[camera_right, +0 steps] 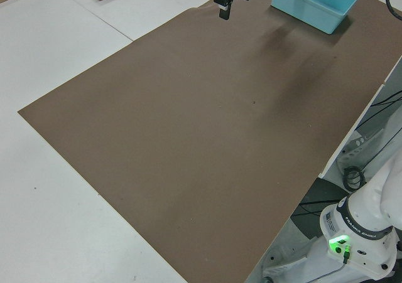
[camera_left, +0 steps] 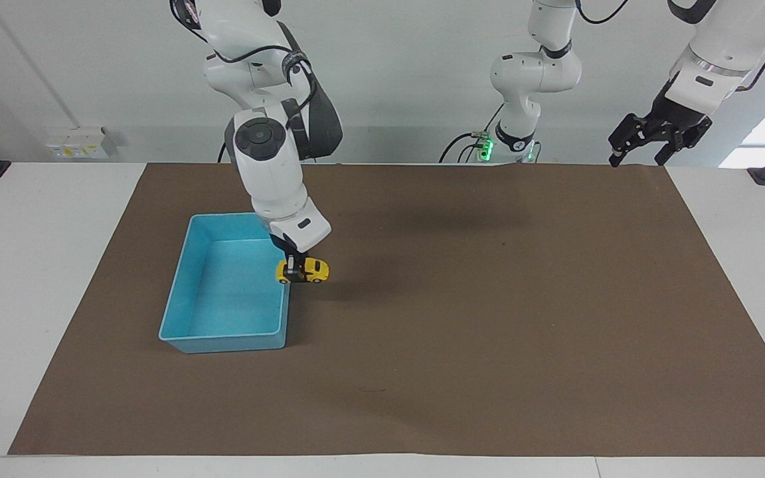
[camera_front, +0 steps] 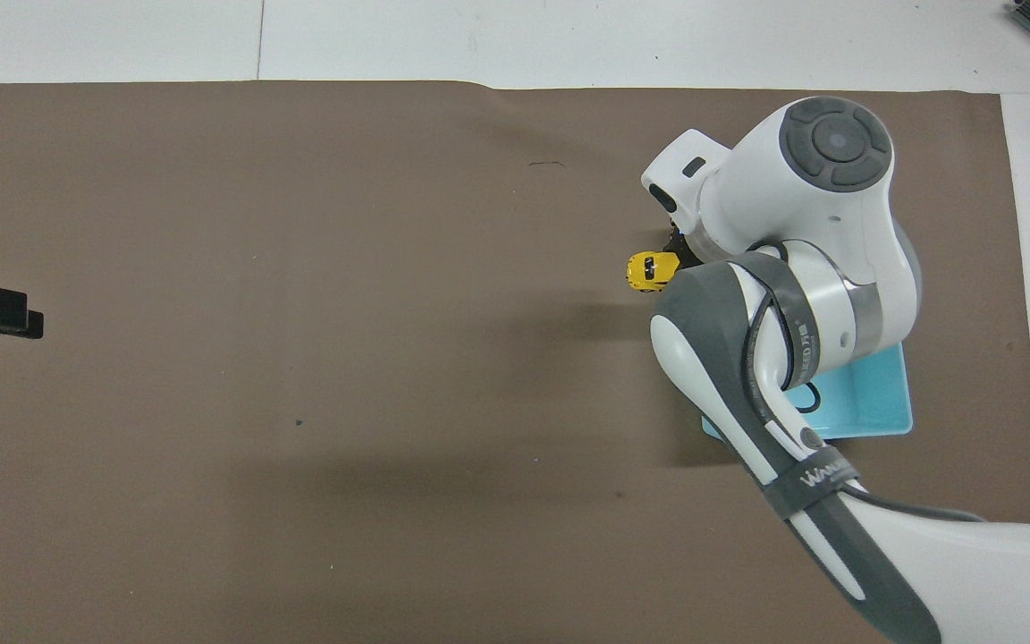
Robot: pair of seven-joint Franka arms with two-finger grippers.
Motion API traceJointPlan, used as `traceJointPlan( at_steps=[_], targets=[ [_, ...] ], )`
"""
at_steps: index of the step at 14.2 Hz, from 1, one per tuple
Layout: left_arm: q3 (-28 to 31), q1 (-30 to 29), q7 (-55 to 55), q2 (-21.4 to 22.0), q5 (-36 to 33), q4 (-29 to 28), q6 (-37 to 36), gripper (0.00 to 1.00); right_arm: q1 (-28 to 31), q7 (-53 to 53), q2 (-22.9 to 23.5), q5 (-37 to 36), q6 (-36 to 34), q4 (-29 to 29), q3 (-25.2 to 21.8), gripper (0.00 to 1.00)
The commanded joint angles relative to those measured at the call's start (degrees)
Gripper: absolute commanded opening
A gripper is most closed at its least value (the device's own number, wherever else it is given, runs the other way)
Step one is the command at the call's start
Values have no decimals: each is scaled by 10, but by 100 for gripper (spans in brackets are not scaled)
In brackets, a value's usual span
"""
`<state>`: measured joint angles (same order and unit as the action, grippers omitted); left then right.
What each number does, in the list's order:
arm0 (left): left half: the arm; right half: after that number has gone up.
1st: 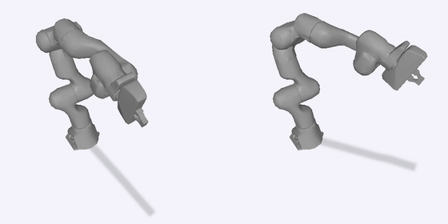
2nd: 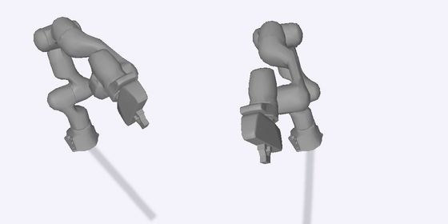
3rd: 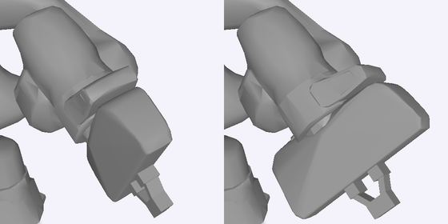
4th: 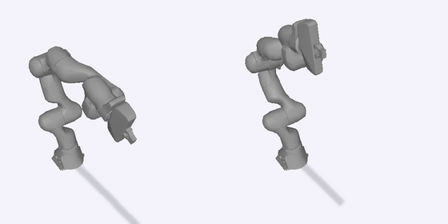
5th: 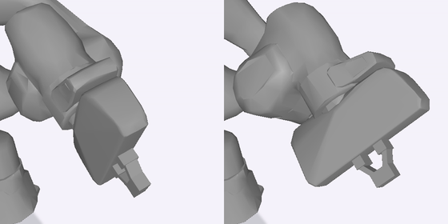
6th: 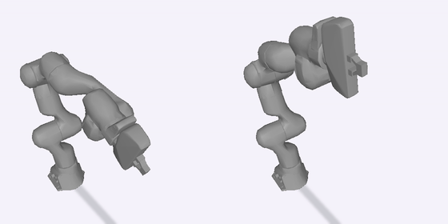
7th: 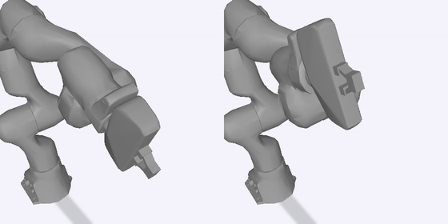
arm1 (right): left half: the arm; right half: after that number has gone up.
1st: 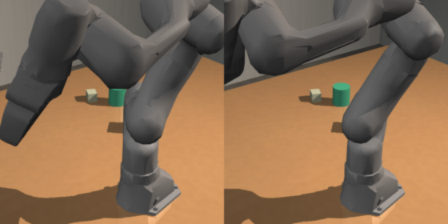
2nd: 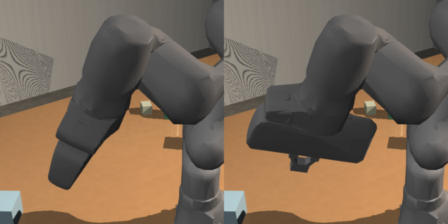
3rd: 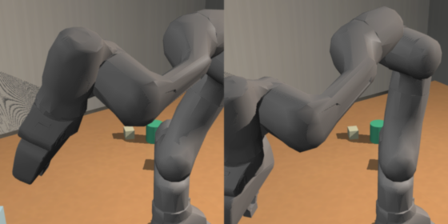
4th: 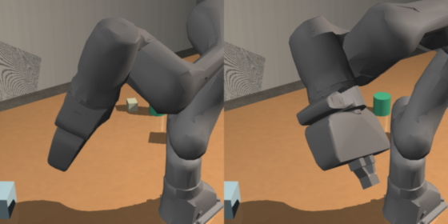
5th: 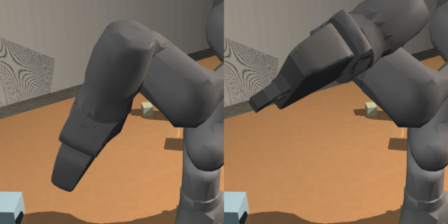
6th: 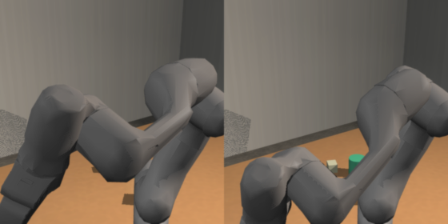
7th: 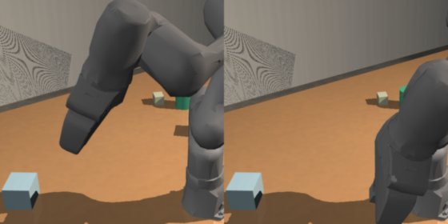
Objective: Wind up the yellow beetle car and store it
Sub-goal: 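Lift the car with the right gripper over into the blue bin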
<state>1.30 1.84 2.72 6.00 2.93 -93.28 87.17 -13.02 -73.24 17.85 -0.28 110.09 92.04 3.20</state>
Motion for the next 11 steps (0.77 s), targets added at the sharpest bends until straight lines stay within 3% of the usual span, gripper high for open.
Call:
traceJointPlan(
  at_steps=[1, 11],
  targets=[
    [-2, -7, -3, 1, -6, 4, -11, 100, 22, -28, -19, 2, -23, 7, 5, 0],
    [-2, -8, -3, 1, -6, 4, -6, 100, 90, -101, -62, 0, -29, 88, 3, 0]
  ],
)
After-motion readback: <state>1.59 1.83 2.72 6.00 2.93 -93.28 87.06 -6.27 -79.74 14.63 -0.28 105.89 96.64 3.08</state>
